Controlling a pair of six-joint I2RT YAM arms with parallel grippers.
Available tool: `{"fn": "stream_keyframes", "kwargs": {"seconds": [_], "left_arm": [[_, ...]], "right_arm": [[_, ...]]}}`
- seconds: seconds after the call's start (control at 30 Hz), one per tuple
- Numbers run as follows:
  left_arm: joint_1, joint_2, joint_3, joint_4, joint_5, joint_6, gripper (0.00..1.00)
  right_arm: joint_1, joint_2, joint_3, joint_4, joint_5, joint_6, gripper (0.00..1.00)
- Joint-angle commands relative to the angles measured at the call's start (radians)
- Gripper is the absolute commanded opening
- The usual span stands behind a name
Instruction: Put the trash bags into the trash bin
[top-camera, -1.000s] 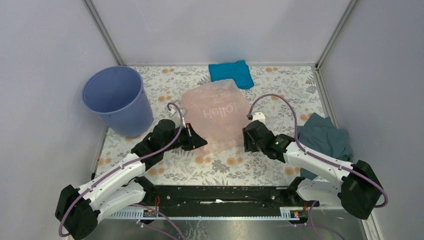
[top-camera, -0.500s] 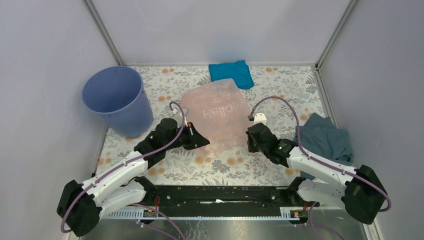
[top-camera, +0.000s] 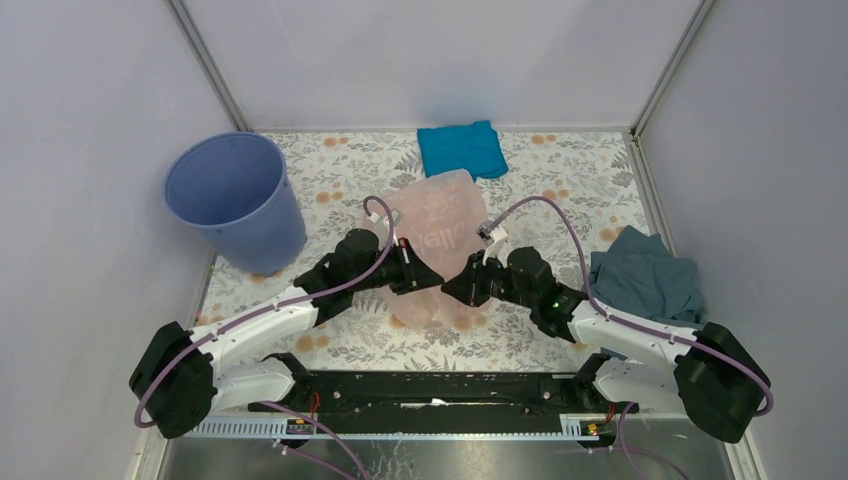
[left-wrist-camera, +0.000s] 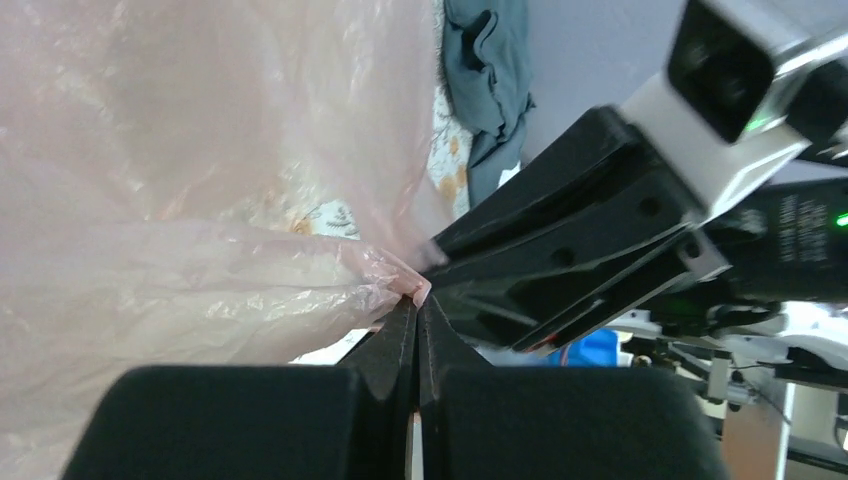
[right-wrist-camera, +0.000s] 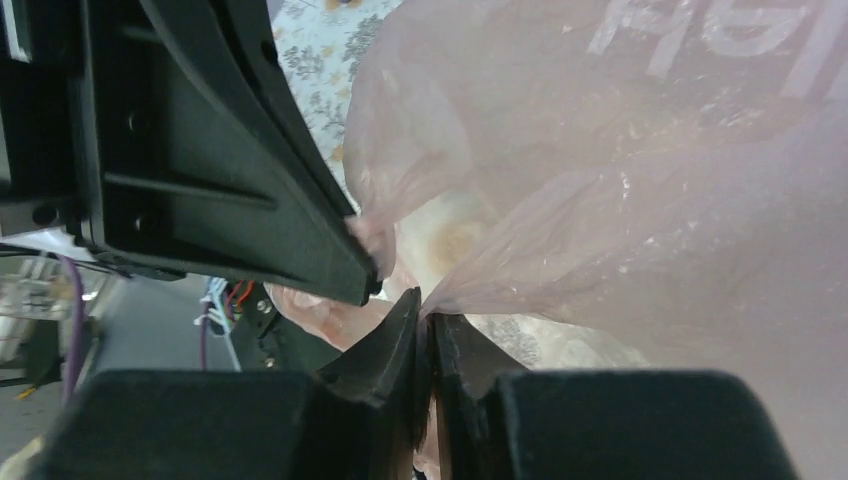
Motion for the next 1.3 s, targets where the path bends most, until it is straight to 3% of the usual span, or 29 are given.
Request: {"fn": "stream_keyframes", "kwargs": {"seconds": [0.0, 0.37, 0.67, 0.87, 1.03, 1.13, 1.2, 1.27], "left_arm": [[-0.003, 0.026, -0.009, 0.192, 0.023, -0.118, 0.0], [-0.003, 0.027, -0.059, 0.226, -0.019, -0.17, 0.0], [-0.012, 0.066, -0.04, 0.25, 0.008, -0.185, 0.0], [-0.015, 0.069, -0.04, 0.247, 0.012, -0.187, 0.0], [-0.019, 0.067, -0.017, 0.24, 0.04, -0.183, 0.0], [-0.022, 0.066, 0.017, 0.204, 0.065, -0.156, 0.0], [-0.021, 0.056, 0.044, 0.149, 0.069, -0.119, 0.0], [-0.021, 0.033, 0.08, 0.047, 0.049, -0.055, 0.12]], "right_arm": [[0.006, 0.015, -0.078, 0.316, -0.087, 0.153, 0.15], [0.006, -0.056, -0.194, 0.359, -0.063, 0.2, 0.41], [0.055, -0.063, -0.134, 0.277, -0.024, 0.1, 0.63], [0.094, -0.06, -0.104, 0.231, 0.037, 0.043, 0.7], [0.127, 0.004, -0.064, 0.244, 0.083, 0.024, 0.7], [0.164, 0.052, -0.026, 0.241, 0.116, 0.007, 0.62], [0.171, 0.071, -0.015, 0.251, 0.165, 0.013, 0.49], [0.172, 0.08, -0.015, 0.25, 0.227, 0.034, 0.24]]}}
